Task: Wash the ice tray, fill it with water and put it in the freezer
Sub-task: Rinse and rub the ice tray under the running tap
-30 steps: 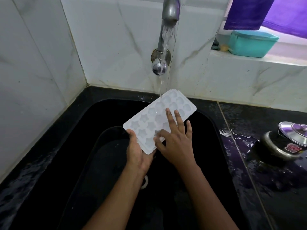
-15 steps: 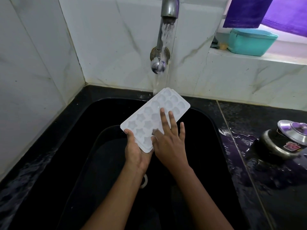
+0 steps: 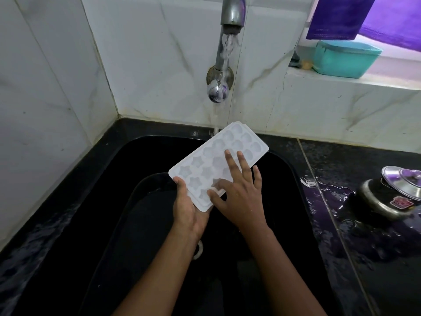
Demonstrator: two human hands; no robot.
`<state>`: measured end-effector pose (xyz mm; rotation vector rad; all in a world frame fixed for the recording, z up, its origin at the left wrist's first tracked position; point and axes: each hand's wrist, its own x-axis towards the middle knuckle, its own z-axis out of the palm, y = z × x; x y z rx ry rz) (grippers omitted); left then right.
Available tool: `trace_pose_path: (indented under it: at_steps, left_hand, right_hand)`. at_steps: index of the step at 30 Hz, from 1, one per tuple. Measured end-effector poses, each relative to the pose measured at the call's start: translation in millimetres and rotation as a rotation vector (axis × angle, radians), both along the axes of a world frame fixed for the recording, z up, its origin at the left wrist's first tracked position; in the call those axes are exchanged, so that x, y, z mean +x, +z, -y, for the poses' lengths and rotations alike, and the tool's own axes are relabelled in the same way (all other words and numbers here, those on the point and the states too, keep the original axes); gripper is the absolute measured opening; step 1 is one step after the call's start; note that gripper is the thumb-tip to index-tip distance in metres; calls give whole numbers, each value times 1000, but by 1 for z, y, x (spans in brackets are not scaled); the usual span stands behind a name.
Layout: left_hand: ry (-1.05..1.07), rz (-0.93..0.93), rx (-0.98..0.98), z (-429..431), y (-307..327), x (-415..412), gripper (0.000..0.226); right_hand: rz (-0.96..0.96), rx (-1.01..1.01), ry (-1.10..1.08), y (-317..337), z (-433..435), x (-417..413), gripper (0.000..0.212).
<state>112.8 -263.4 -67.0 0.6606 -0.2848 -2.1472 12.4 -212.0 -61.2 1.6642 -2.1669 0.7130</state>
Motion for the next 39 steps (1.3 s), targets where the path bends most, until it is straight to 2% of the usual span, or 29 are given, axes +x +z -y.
trace_pose_path:
  at_steps: [4,7,10,16,19,21,23,25,28,31,35,39]
  left_hand:
    - [-35,5,20,-3,0,-1,68]
    - [-6,-20,41,0,0,1,69]
    - [3,-13,28,1,3,0,66]
    - [-69,26,33,-4,1,-2,70]
    - [-105,26,15,-1,2,0,68]
    - [-125,22,-15,-1,1,-1,67]
    - [-150,15,-22,-3,2,-2,67]
    - [-183,-24,-2,-5,2,-4,66]
    - [-242,-33,-12,-8,3,-4,60]
    - [-281,-2,-31,-11,1,-5,56]
    - [-303,11,-35,-10,1,-3,58]
    - [-299,28,-33,-10,1,-4,55]
  right_hand:
    - [-43,13,-75,-3,-1,8,34]
    - [-70,16,-35,-2,1,13,35]
    - [-32,23,10,0,1,3,36]
    - [-18,24,-65,-1,-3,6,45]
    - [127,130,53,6,-2,0,57]
    - [304,48,55,14,-3,-9,54]
    - [390,-86,19,21,-5,-16,46]
    - [346,-107,37,23,-3,-16,42]
    - [234,20,116,22,2,-2,44]
    - [49,69,66,10,7,14,45]
    - [42,87,39,3,8,19,51]
    - [-68,43,-9,9,14,11,41]
